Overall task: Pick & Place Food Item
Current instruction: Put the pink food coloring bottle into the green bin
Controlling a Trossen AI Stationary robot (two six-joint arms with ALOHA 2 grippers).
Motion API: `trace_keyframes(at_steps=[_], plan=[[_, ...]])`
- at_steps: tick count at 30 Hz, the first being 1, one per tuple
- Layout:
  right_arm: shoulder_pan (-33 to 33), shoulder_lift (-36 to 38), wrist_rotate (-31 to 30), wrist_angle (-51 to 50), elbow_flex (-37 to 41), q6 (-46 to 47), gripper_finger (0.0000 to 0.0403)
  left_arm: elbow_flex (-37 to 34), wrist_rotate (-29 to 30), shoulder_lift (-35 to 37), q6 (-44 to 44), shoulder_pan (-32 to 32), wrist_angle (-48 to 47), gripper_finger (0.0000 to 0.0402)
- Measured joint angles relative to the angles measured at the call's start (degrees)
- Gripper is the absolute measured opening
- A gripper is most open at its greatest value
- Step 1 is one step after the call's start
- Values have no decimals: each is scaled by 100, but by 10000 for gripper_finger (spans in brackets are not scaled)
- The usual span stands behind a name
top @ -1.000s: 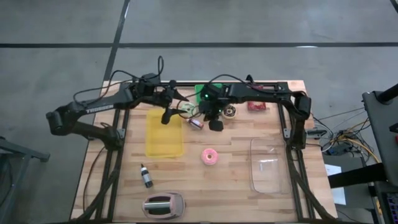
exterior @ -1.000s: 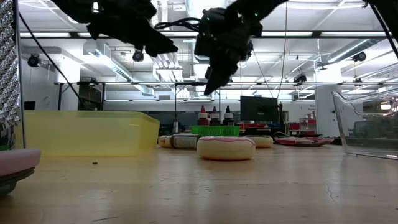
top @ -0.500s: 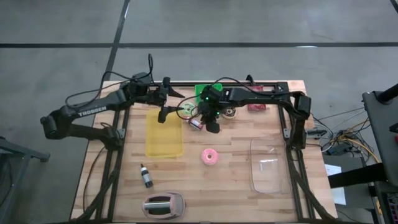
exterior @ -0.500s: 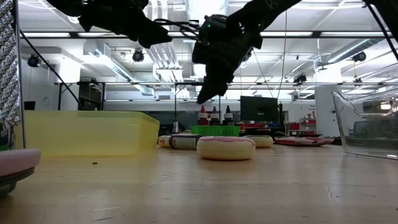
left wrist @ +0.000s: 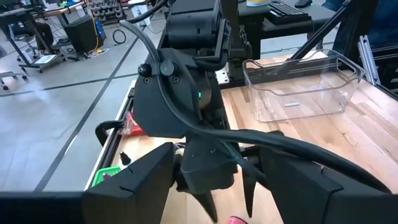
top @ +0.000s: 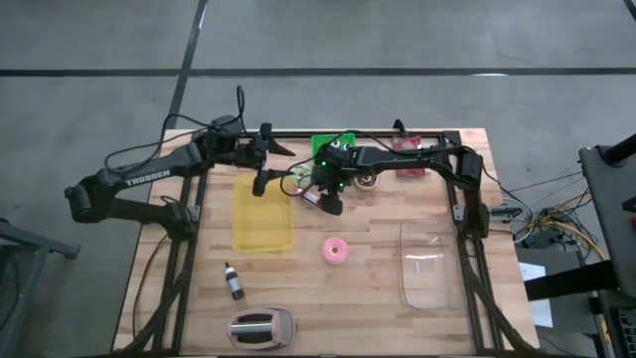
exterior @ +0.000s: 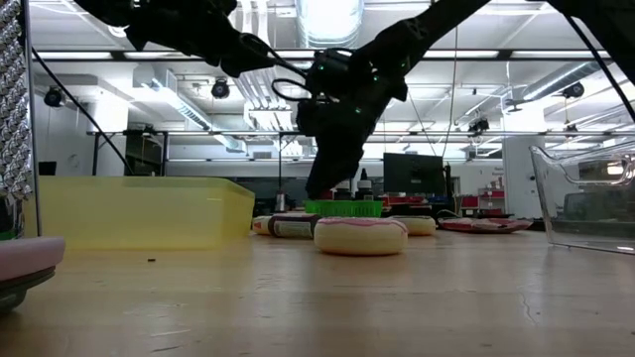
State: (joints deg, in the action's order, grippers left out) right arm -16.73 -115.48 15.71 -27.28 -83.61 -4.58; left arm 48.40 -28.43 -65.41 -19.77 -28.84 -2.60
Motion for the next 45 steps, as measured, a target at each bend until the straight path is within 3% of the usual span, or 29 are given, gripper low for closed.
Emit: trace_keyframes(at_steps=[6,20,39,45], plan=[[-10,-15,-83,151,80,191,235,-2,94,113,-129,-91,20,243],[-2,-17,-50,1015,549,361,235,-348,146,1379,-96,-538,-380,243],[0,-660,127,1057,333,531,237,-745,150,1495,177,-566,161,243],[26,-777,17,1075,302,474,207,-745,151,1488,177,-594,156,243]])
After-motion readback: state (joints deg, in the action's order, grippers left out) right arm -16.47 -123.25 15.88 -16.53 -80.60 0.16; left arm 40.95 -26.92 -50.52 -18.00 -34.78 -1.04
